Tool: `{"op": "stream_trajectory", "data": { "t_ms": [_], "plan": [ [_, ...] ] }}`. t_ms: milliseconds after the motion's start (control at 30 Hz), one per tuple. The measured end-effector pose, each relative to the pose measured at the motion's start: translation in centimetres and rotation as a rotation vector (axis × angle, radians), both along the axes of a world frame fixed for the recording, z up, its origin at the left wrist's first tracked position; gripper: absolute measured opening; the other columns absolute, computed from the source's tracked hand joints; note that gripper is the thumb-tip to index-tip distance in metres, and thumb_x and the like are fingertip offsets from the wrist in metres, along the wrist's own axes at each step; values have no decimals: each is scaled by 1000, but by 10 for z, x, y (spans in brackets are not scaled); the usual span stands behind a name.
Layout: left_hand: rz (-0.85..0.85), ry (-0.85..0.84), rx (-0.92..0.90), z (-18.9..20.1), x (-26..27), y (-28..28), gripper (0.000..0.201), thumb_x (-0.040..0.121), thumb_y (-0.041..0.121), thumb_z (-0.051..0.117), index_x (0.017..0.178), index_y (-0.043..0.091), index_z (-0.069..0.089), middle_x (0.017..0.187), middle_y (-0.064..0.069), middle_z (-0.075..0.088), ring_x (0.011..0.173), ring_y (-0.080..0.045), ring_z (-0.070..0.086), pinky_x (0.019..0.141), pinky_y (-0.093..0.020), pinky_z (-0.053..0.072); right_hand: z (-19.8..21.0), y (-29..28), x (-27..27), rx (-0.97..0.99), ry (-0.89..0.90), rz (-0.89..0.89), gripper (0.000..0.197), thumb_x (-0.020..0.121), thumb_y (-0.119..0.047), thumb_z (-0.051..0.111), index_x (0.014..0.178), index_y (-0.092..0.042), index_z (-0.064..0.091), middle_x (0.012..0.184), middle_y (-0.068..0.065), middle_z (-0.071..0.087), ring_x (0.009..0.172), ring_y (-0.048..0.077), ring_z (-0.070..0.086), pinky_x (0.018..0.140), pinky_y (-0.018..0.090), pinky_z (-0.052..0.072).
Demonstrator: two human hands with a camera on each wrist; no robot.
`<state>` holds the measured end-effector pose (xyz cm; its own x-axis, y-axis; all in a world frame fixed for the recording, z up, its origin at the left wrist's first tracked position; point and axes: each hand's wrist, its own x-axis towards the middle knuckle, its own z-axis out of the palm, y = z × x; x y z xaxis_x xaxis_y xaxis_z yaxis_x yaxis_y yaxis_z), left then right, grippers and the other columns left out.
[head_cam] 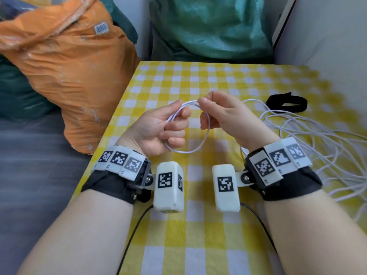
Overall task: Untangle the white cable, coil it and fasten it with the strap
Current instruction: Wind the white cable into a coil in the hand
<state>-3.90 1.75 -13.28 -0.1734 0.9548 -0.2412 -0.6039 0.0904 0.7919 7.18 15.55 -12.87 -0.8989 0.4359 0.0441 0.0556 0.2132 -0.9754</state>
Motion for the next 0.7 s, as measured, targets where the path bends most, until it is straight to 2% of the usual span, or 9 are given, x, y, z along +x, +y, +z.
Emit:
{"op": "stream_trajectory", "data": {
  "t_ms": [100,200,333,500,700],
  "plan": [
    [32,-84,10,-6,-1,2,38,92,35,37,66,17,57,46,10,30,38,-4,13,37,-14,27,-4,4,4,-46,-31,11,15,98,-25,50,85,-17,52,58,-3,58,53,13,56,59,25,51],
    [37,-132,23,-10,-3,4,32,93,30,35,75,15,56,51,9,32,42,-4,18,38,-13,24,-9,10,6,-112,-37,7,12,97,-23,51,89,-16,54,59,-4,58,52,13,57,58,25,52],
    [67,-99,3,-14,-5,4,23,92,29,37,87,15,54,54,8,33,43,-4,29,42,-15,23,-14,12,4,-162,-9,-12,13,95,-19,54,83,-17,56,59,-3,58,47,12,53,53,23,48],
    [60,-29,-49,-16,-6,5,26,91,36,37,82,16,52,49,8,30,40,-4,28,40,-15,23,-18,11,0,-184,29,-6,16,93,-14,57,78,-17,57,56,-3,59,43,10,49,48,20,43],
    [-6,-38,-48,-14,-8,3,21,91,27,35,84,16,52,46,8,31,45,-7,12,40,-16,18,-21,12,-2,-200,54,-1,15,91,-11,59,77,-16,60,57,-2,61,44,11,48,48,19,41]
  ]
}}
